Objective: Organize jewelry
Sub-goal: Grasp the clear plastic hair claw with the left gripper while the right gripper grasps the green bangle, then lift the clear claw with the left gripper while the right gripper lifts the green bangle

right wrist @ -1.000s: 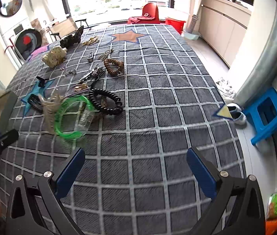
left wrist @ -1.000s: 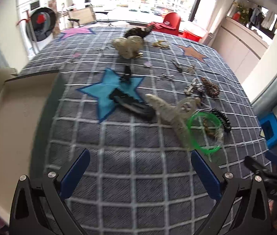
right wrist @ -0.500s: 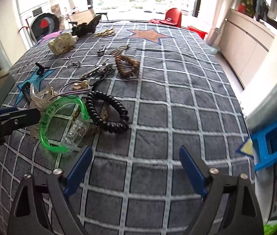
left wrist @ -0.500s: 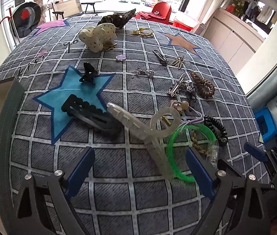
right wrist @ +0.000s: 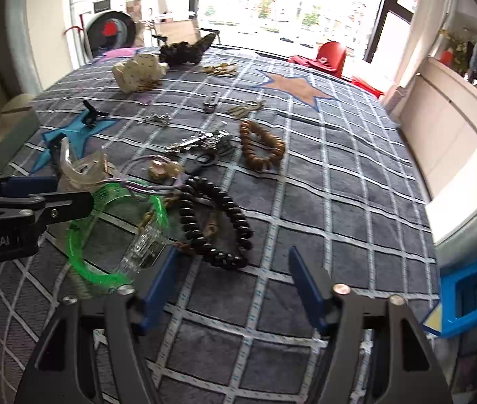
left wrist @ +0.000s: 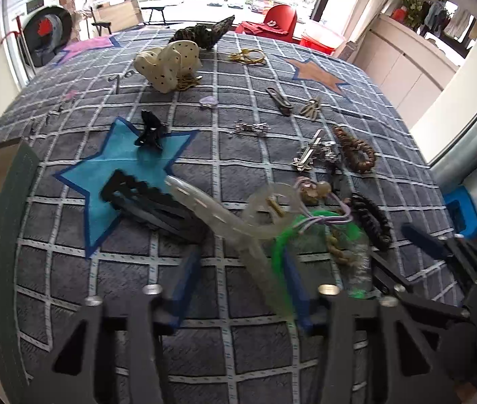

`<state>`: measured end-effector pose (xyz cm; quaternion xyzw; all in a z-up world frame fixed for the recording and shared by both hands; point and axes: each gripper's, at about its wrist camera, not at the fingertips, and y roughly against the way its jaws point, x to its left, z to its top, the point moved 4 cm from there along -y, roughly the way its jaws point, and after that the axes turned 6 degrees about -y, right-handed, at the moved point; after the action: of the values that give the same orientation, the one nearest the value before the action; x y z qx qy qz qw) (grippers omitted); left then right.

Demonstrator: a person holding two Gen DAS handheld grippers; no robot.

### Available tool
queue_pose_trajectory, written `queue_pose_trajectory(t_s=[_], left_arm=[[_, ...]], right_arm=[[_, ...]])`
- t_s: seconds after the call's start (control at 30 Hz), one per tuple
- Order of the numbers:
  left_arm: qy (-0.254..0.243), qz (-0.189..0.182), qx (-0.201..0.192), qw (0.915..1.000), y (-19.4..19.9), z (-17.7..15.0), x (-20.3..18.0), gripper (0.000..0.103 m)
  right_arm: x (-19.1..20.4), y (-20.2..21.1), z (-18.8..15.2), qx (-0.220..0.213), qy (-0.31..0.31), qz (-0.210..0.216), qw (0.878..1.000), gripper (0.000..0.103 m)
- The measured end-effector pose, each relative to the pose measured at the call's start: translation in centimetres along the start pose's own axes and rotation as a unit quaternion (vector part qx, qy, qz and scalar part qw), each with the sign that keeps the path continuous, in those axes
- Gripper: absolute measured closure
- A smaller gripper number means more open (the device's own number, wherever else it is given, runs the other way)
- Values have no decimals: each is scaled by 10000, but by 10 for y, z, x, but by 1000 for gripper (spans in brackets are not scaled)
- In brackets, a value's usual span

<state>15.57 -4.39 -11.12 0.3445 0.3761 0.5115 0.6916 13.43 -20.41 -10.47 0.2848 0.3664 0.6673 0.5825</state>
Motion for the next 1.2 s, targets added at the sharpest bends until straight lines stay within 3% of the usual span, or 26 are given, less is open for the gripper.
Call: queue_pose_trajectory(t_s=[0.03,0.07,0.13,0.3,0.37,0.43,0.47,0.73,0.9,0.93,0.97,1.0,1.03,1.07,1.1,1.17,1.2], left_arm=[[-4,-43,-2,10000,1,1,-1,74],[-33,-18,-13,10000,1,1,-2,76],[-110,66,-47,9999,2,1,-3,76],[-143,149,-170,9996,10,-5,-1,76],[-171,172,-233,9994,16,-7,1,76],[-178,161,-301,9993,23,-8,3,90],[-181,120,-316,9993,25,-9,5,91],[-278,97,-362,9989,37,-20,8,92],[-191,220,-394,9988,39,-23,14,91],[-164,146,-332,9992,38,-24,16,91],[-135,49,-270,9995,37,-24,18,89],[-128,15,-249,9996,36,-25,19,67],[-113,53,-254,9996,37,-25,21,29],[-90,195,-373,9991,40,-26,23,15],[-90,334,-519,9981,44,-27,25,7],[-183,432,-619,9970,48,-27,25,7],[-184,474,-583,9970,46,-26,26,7]], right_arm=[[1,0,1,-2,2,68,10000,44],[2,-1,2,3,4,144,9999,52],[4,-2,4,9,-10,257,9997,71],[1,1,2,-19,-260,362,9990,102],[-4,5,-1,-31,-398,410,9984,102],[-9,10,-3,-37,-555,457,9974,102],[-11,12,-4,-45,-629,477,9969,102],[-13,27,-12,55,-1004,657,9928,102],[-9,27,-15,485,-1632,1289,9769,99],[-7,26,-16,570,-1723,1366,9739,88],[-3,25,-16,615,-1800,1433,9712,62],[1,26,-15,604,-1850,1484,9696,36],[5,27,-14,567,-1838,1509,9696,32],[11,28,-13,559,-1798,1519,9703,32],[17,27,-13,568,-1744,1508,9714,32],[27,24,-12,629,-1655,1357,9748,33],[31,21,-11,653,-1593,1265,9769,39]])
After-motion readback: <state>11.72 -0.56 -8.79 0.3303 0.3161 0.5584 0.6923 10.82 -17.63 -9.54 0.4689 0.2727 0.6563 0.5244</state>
